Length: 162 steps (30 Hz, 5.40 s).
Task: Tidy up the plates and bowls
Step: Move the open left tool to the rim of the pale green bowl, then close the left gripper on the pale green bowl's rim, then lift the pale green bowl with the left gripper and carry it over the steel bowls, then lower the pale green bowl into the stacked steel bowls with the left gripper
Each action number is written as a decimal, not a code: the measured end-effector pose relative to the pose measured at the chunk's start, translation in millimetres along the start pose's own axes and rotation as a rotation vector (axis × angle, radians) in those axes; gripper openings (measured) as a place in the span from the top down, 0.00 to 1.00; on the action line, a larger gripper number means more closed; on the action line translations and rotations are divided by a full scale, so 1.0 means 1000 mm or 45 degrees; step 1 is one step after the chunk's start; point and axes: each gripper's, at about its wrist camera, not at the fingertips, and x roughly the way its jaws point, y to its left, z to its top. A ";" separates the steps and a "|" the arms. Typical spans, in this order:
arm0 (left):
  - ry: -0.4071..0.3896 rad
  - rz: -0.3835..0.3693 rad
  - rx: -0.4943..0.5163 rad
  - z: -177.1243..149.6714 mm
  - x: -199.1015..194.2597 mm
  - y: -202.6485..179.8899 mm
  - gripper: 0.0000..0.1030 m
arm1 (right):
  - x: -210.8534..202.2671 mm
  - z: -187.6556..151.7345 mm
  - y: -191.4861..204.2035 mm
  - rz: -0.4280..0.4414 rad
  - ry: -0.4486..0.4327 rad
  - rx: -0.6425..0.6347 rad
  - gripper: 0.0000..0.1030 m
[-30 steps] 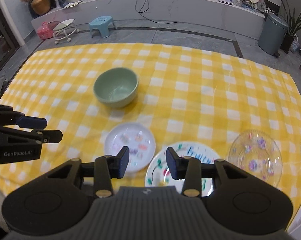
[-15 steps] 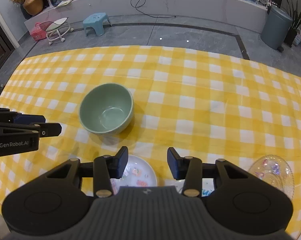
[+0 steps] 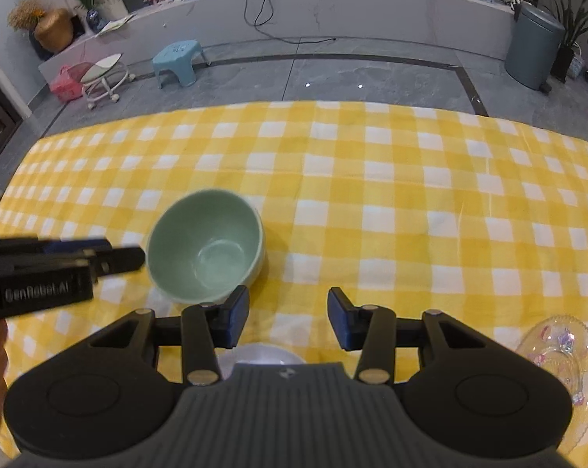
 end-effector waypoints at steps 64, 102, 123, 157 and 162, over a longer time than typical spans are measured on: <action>-0.006 0.044 -0.008 -0.021 -0.043 -0.030 0.87 | -0.017 -0.009 0.045 0.049 0.057 0.106 0.88; 0.020 0.119 0.187 -0.128 -0.134 -0.135 0.87 | -0.164 -0.151 0.019 0.078 -0.034 0.108 0.87; 0.125 0.104 0.165 -0.152 -0.102 -0.122 0.87 | -0.124 -0.172 0.015 0.051 0.078 0.104 0.87; 0.166 0.096 0.155 -0.152 -0.091 -0.118 0.85 | -0.111 -0.178 0.013 0.033 0.115 0.047 0.74; 0.167 0.077 0.154 -0.150 -0.095 -0.115 0.85 | -0.112 -0.177 0.011 0.065 0.123 0.045 0.70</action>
